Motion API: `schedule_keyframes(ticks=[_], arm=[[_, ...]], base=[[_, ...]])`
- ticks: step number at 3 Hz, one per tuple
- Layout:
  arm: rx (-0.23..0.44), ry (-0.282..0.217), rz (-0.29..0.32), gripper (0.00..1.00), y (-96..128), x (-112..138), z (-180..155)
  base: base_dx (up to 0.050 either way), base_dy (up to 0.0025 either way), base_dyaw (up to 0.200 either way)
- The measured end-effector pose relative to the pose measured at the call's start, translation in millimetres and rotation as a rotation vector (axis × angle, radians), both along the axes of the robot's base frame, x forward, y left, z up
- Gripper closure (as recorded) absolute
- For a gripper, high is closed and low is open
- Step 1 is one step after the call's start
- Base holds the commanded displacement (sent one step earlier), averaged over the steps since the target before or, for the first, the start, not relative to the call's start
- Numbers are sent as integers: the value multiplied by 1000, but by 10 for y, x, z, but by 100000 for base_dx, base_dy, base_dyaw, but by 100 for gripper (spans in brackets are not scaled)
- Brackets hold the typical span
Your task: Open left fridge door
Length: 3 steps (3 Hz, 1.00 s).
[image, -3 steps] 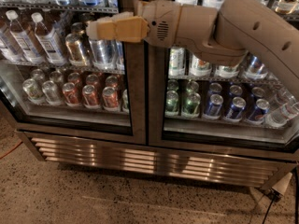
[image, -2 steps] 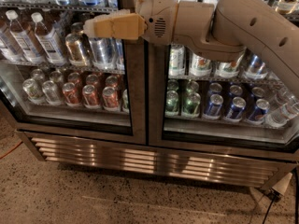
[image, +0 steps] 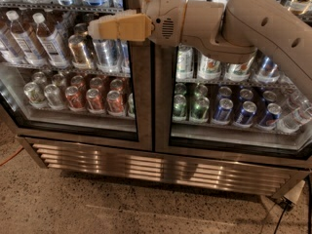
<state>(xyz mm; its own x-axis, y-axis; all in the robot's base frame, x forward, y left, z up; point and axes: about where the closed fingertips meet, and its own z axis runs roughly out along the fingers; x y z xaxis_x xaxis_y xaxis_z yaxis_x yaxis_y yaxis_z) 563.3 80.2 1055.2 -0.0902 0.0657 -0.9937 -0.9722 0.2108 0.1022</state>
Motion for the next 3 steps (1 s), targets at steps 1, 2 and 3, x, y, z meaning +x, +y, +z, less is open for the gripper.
schedule_keyframes(ticks=[1, 2, 3], arm=[[-29, 8, 24, 0, 28, -31, -44], [-30, 8, 25, 0, -10, -12, -44], [-43, 10, 32, 0, -30, -12, -58]], base=[[0, 0, 0], [0, 0, 0], [-2687, -227, 16808]])
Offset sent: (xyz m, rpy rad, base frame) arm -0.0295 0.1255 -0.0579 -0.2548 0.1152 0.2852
